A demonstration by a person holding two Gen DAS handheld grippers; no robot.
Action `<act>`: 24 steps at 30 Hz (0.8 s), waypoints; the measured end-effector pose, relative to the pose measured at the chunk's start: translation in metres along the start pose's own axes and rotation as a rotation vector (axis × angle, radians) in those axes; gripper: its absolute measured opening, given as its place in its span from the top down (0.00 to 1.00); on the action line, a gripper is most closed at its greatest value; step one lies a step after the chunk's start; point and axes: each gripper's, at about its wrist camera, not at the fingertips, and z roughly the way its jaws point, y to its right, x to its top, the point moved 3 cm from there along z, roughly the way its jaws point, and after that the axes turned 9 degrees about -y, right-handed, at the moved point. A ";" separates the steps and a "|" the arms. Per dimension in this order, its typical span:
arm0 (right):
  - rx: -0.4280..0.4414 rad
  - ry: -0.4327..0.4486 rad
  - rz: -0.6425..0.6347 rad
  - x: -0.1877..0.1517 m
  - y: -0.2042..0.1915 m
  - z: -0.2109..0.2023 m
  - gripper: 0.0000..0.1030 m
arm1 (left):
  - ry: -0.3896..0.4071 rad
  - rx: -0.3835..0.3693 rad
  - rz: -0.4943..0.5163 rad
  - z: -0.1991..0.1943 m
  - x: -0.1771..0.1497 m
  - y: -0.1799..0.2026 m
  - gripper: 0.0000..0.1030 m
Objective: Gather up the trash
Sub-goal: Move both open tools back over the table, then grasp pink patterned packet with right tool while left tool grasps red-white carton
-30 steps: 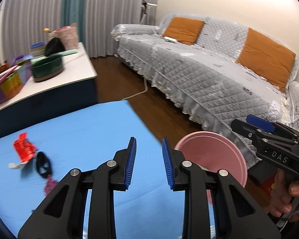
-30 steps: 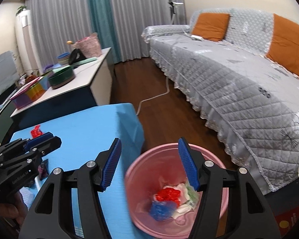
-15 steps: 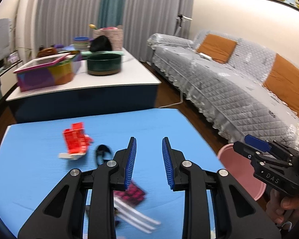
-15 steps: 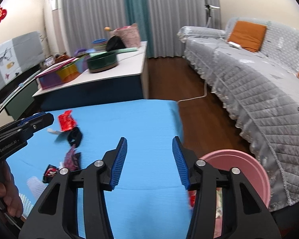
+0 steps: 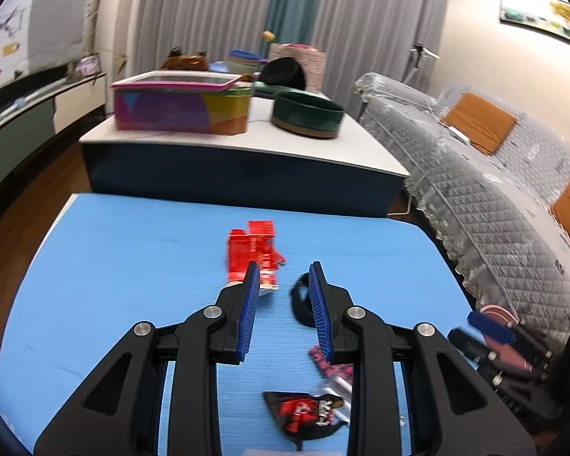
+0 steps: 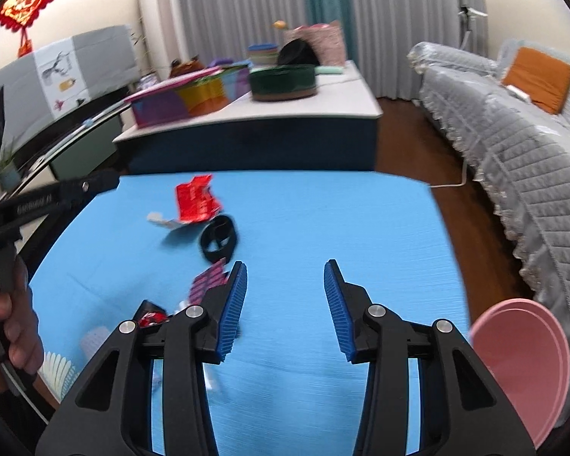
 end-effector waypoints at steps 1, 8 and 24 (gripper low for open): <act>0.013 -0.013 -0.010 -0.001 -0.006 0.007 0.58 | -0.004 0.006 -0.006 0.001 0.000 -0.003 0.74; 0.061 -0.087 -0.042 -0.007 -0.027 0.042 0.56 | -0.040 0.045 -0.027 0.019 -0.004 -0.019 0.74; 0.176 -0.184 -0.056 -0.011 -0.039 0.082 0.70 | -0.176 0.019 -0.121 0.085 -0.005 -0.036 0.51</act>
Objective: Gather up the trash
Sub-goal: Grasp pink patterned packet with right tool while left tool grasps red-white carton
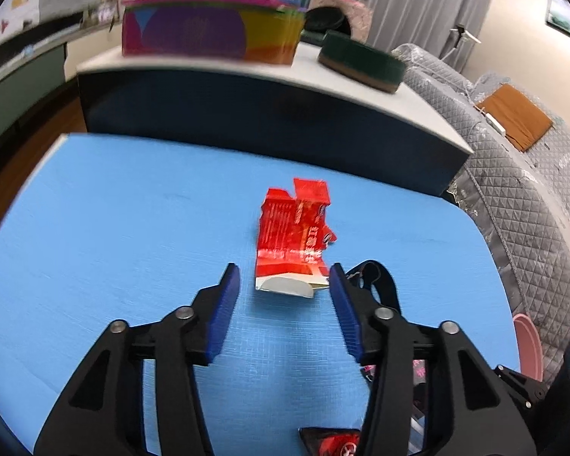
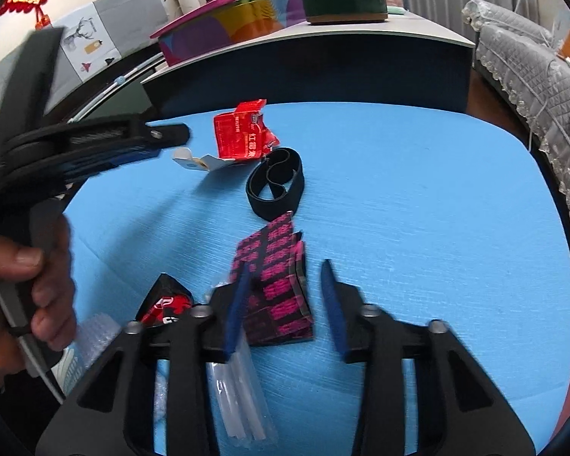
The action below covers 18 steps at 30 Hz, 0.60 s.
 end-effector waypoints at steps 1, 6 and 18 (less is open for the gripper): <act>-0.001 0.005 -0.006 0.001 0.000 -0.001 0.72 | -0.021 -0.014 -0.021 0.006 0.000 -0.003 0.51; 0.001 0.025 -0.025 0.003 0.001 -0.007 0.80 | -0.081 -0.063 -0.085 0.025 -0.001 -0.013 0.52; -0.066 0.075 0.013 0.008 0.015 -0.016 0.86 | -0.114 -0.039 -0.074 0.030 -0.006 -0.010 0.52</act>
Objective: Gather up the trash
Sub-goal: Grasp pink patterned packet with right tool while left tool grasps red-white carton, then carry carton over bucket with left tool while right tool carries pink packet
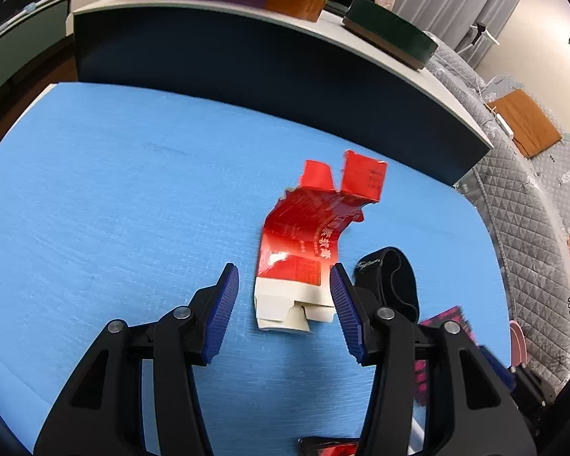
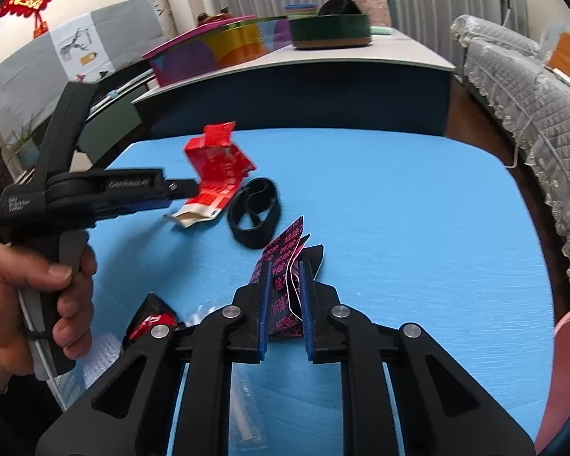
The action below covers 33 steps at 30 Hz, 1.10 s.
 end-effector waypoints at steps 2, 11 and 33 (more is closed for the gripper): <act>-0.024 -0.001 0.019 0.001 0.006 0.000 0.86 | -0.025 0.006 0.006 0.004 -0.003 0.001 0.52; -0.072 0.008 0.068 0.003 0.024 -0.003 0.86 | -0.058 0.053 0.075 0.011 -0.008 0.014 0.52; -0.128 0.076 0.063 0.001 0.024 -0.039 0.88 | 0.066 0.074 0.137 -0.038 -0.006 0.026 0.78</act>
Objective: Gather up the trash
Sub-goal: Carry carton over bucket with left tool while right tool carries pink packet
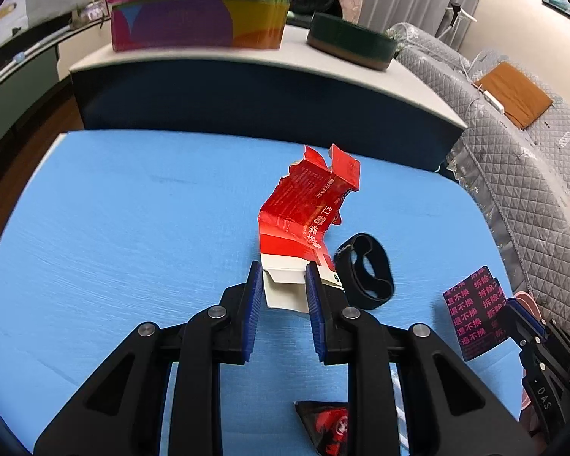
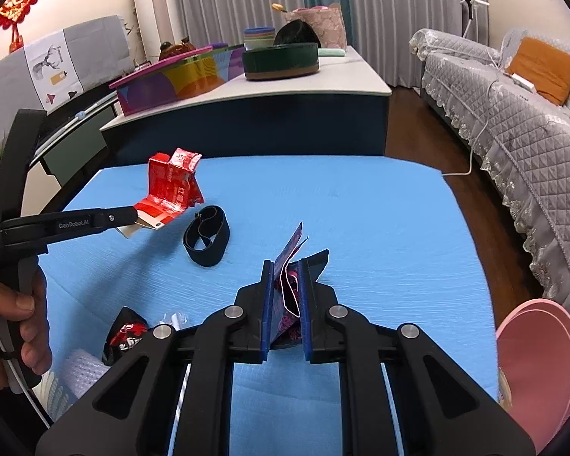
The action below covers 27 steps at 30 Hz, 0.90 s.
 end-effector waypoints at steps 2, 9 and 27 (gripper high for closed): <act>-0.006 0.010 0.001 -0.001 0.001 -0.007 0.88 | 0.017 -0.002 0.010 -0.010 0.001 0.005 0.78; -0.022 0.048 0.010 -0.003 0.004 -0.032 0.88 | 0.076 -0.013 0.035 -0.043 -0.005 0.018 0.78; -0.065 0.144 0.054 -0.010 0.030 -0.095 0.88 | 0.184 -0.041 0.118 -0.090 -0.026 0.065 0.78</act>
